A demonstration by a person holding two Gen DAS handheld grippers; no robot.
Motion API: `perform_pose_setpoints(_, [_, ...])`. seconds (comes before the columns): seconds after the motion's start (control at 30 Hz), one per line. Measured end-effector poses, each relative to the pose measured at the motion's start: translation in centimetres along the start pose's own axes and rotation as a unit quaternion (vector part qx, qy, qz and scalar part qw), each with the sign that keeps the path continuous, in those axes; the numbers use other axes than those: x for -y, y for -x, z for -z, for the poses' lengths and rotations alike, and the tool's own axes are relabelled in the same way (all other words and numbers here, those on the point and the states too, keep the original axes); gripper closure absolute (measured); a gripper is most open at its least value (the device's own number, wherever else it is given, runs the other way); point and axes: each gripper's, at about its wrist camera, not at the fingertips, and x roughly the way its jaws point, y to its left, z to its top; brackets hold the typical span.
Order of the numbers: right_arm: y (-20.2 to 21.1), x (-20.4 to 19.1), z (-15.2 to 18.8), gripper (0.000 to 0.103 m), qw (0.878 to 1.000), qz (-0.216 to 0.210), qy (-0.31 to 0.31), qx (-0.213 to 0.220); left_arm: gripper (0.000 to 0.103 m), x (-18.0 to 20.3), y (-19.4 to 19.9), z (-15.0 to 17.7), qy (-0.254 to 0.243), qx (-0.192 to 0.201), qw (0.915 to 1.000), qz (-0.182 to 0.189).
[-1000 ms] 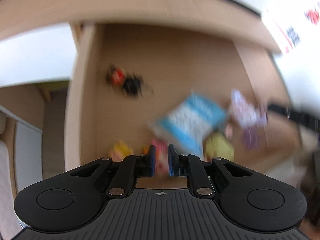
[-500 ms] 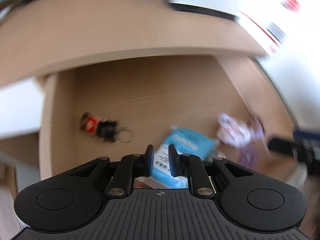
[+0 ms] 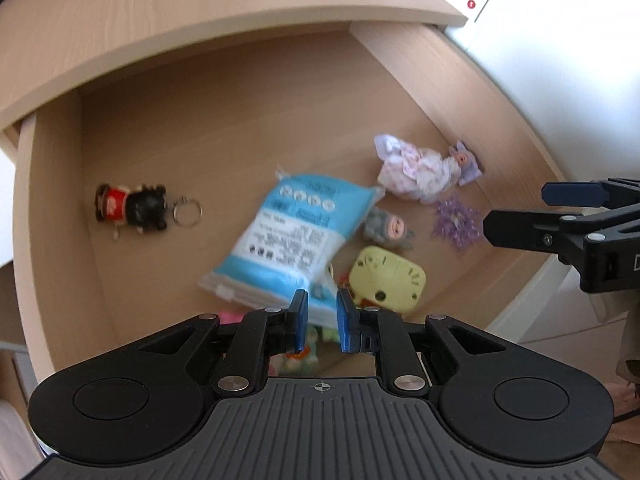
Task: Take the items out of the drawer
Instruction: 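Lower the left gripper into the drawer toward the red-and-black keychain doll, then grasp the red-and-black keychain doll with the left gripper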
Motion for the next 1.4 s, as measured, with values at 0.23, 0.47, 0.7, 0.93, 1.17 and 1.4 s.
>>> perform_pose_setpoints(0.23, [-0.4,0.4,0.7,0.000,1.000,0.008,-0.007,-0.015,0.086,-3.8,2.3,-1.2,0.162,0.089,0.9806,-0.065])
perform_pose_setpoints(0.47, [-0.5,-0.3,1.0,0.000,1.000,0.015,0.017,-0.014,0.086,-7.5,0.8,-4.8,0.295,0.101,0.9353,-0.167])
perform_pose_setpoints(0.7, [-0.5,0.0,1.2,0.000,1.000,0.015,0.025,-0.010,0.083,-9.0,-2.0,-5.8,0.341,0.062,0.9127,-0.217])
perform_pose_setpoints(0.93, [-0.6,0.0,1.3,0.000,0.999,0.021,0.042,-0.009,0.073,-10.5,-3.5,-6.3,0.373,0.051,0.8979,-0.228])
perform_pose_setpoints(1.17, [-0.8,0.5,1.3,0.000,0.999,0.022,0.038,-0.007,0.066,-8.3,-5.4,-5.6,0.275,0.013,0.9480,-0.160])
perform_pose_setpoints(1.4, [-0.7,1.3,1.2,0.000,1.000,0.008,0.017,-0.003,0.065,-6.6,-5.0,-3.9,0.169,0.026,0.9791,-0.110])
